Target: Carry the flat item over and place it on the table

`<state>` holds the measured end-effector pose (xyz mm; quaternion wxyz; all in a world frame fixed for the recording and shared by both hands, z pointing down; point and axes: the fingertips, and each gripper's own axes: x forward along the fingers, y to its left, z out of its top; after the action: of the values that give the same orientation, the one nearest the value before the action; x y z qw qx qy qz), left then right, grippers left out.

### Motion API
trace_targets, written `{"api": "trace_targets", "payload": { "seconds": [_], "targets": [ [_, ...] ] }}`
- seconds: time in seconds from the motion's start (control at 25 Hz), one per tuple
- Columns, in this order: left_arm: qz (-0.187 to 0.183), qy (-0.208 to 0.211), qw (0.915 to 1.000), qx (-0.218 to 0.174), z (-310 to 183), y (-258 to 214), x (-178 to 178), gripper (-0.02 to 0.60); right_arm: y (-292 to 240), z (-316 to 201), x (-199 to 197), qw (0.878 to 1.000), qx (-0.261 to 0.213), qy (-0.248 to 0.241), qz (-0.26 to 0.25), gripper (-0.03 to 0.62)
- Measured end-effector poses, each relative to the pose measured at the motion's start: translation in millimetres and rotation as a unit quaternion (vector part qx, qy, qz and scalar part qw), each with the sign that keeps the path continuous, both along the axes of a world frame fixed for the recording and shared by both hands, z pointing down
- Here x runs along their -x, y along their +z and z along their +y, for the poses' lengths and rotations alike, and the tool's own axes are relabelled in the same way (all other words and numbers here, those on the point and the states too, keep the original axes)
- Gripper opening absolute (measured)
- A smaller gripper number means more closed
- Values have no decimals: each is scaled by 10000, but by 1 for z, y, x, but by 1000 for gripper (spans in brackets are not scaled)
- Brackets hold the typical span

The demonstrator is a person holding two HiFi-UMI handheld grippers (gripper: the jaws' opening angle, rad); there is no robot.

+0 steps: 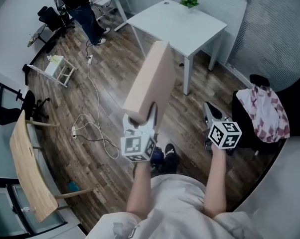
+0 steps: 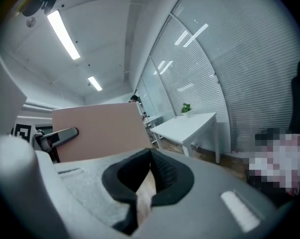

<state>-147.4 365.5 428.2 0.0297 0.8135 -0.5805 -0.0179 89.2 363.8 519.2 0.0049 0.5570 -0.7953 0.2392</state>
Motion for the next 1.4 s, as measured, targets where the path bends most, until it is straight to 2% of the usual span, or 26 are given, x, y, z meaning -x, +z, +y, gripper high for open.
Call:
{"api": "trace_targets", "payload": {
  "seconds": [0.12,0.2,0.44,0.72,1.04,1.4],
  "targets": [
    [2,119,9999,13,-27,-2,4,282,-6,-25,-3,9988,-178,450,39,2],
    [40,182,9998,62,-43,0,7,282,-9,-38,0,9985,-143,525,91,2],
    [307,106,9987,381,-87,28,13,282,-10,-62,-7,9976,55,494,488,2],
    [355,178,9987,312,-129,26,14,282,-11,-103,-2,9966,64,588,581,2],
    [276,293,9990,186,-175,15,26,282,2,-154,47,9981,111,209,569,2],
    [507,421,9977,180,-219,18,44,282,0,-194,60,9976,65,289,632,2]
  ]
}}
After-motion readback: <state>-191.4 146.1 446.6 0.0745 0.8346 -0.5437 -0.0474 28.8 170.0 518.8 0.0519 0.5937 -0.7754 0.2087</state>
